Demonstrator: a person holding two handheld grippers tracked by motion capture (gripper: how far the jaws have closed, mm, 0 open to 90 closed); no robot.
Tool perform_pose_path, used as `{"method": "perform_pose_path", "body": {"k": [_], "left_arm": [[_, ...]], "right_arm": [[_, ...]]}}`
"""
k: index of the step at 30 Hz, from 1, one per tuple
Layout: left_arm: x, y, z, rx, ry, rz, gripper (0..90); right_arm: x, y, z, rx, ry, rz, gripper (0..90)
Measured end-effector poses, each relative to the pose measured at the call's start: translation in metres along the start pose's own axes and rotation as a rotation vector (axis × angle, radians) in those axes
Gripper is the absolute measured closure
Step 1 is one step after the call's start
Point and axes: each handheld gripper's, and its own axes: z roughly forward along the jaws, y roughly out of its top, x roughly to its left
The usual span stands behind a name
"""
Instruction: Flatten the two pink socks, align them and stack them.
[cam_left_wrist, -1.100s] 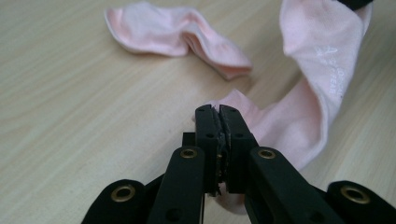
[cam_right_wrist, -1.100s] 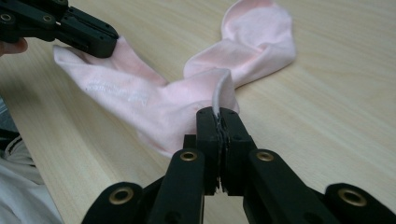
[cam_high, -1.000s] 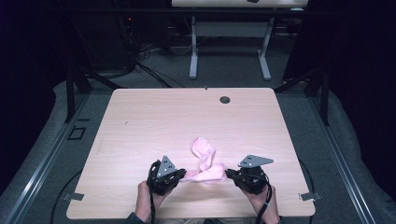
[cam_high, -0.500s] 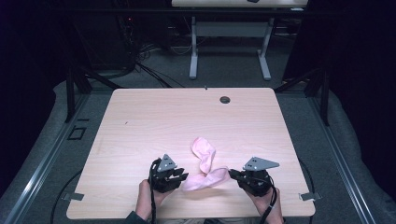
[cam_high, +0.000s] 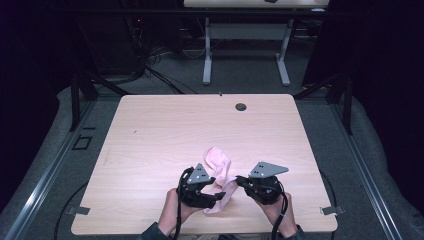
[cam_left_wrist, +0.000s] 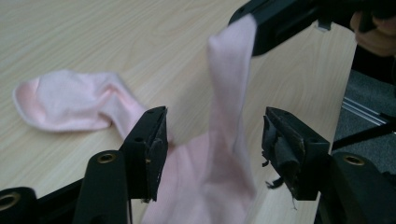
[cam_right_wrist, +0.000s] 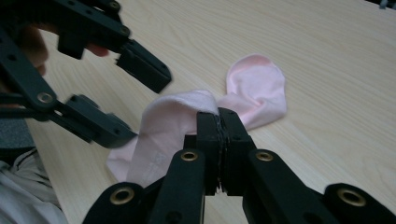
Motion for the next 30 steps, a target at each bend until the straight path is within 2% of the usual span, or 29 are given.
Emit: {"method": "perform_pose_path", "body": {"k": [1, 2, 3, 4, 5, 6, 9, 11, 13, 14, 15, 16, 17, 18, 19, 20, 21, 22, 23, 24, 25, 26, 27, 28, 29, 30], "left_arm": [[0.0, 0.0, 0.0, 0.0, 0.0, 0.0, 44.9], [0.0, 0.009, 0.003, -0.011, 0.015, 0.033, 51.6], [0.0, 0.009, 0.003, -0.011, 0.015, 0.033, 65.2], [0.0, 0.012, 0.004, -0.027, 0.015, 0.052, 65.2], [0.002, 0.014, 0.005, -0.032, 0.012, 0.062, 74.2], [0.005, 0.018, 0.007, -0.039, -0.002, 0.066, 85.5], [0.006, 0.023, 0.006, -0.04, 0.0, 0.074, 87.6], [0.006, 0.024, 0.005, -0.039, -0.002, 0.075, 87.8], [0.005, 0.029, 0.001, -0.054, 0.011, 0.08, 87.8], [0.004, 0.034, -0.005, -0.077, 0.018, 0.082, 87.7], [0.004, 0.034, -0.005, -0.077, 0.018, 0.082, 87.7], [0.004, 0.038, -0.008, -0.088, 0.025, 0.087, 87.7], [0.004, 0.041, -0.011, -0.1, 0.037, 0.086, 87.7], [0.004, 0.048, -0.015, -0.12, 0.056, 0.078, 87.7], [0.004, 0.048, -0.015, -0.12, 0.056, 0.078, 87.7], [0.004, 0.055, -0.017, -0.13, 0.073, 0.067, 87.7], [0.004, 0.055, -0.017, -0.13, 0.073, 0.067, 87.6], [0.003, 0.059, -0.016, -0.137, 0.081, 0.058, 87.6], [0.003, 0.059, -0.016, -0.137, 0.081, 0.058, 87.6], [0.002, 0.063, -0.015, -0.141, 0.07, 0.063, 87.6], [0.002, 0.063, -0.015, -0.141, 0.07, 0.063, 87.6], [-0.001, 0.066, -0.015, -0.146, 0.055, 0.073, 87.6], [-0.001, 0.066, -0.015, -0.146, 0.055, 0.073, 87.6], [-0.004, 0.068, -0.018, -0.153, 0.047, 0.089, 87.6], [-0.004, 0.068, -0.018, -0.153, 0.047, 0.089, 87.6], [-0.006, 0.07, -0.021, -0.161, 0.036, 0.097, 87.6]], "right_arm": [[0.0, 0.0, 0.0, 0.0, 0.0, 0.0, 88.0], [0.002, 0.005, 0.002, -0.007, 0.01, -0.014, 88.0], [0.002, 0.005, 0.002, -0.007, 0.01, -0.014, 88.0], [0.002, 0.007, 0.002, -0.01, 0.013, -0.017, 87.9], [0.002, 0.007, 0.003, -0.009, 0.015, -0.02, 87.3], [-0.003, 0.004, 0.005, -0.011, 0.026, 0.0, 83.2], [-0.012, -0.01, 0.007, -0.013, 0.045, 0.055, 76.5], [-0.015, -0.015, 0.007, -0.014, 0.052, 0.068, 73.1], [-0.018, -0.025, 0.009, -0.02, 0.075, 0.078, 65.1], [-0.02, -0.034, 0.011, -0.016, 0.091, 0.093, 57.8], [-0.02, -0.034, 0.011, -0.016, 0.091, 0.093, 57.8], [-0.022, -0.042, 0.015, -0.023, 0.106, 0.111, 50.9], [-0.022, -0.042, 0.015, -0.023, 0.106, 0.111, 50.9], [-0.021, -0.047, 0.017, -0.04, 0.126, 0.134, 43.1], [-0.021, -0.047, 0.017, -0.04, 0.126, 0.134, 43.1], [-0.014, -0.048, 0.015, -0.071, 0.122, 0.148, 33.7], [-0.014, -0.048, 0.015, -0.071, 0.122, 0.148, 33.7], [-0.005, -0.047, 0.015, -0.091, 0.097, 0.15, 27.6], [-0.005, -0.047, 0.015, -0.091, 0.097, 0.15, 27.6], [0.002, -0.045, 0.019, -0.093, 0.067, 0.154, 21.6], [0.002, -0.045, 0.019, -0.093, 0.067, 0.154, 21.6], [0.002, -0.044, 0.022, -0.102, 0.031, 0.154, 23.0], [0.002, -0.044, 0.022, -0.102, 0.031, 0.154, 23.0], [-0.008, -0.046, 0.021, -0.126, 0.035, 0.18, 26.4], [-0.008, -0.046, 0.021, -0.126, 0.035, 0.18, 26.4], [-0.021, -0.049, 0.02, -0.159, 0.052, 0.218, 30.8]]}}
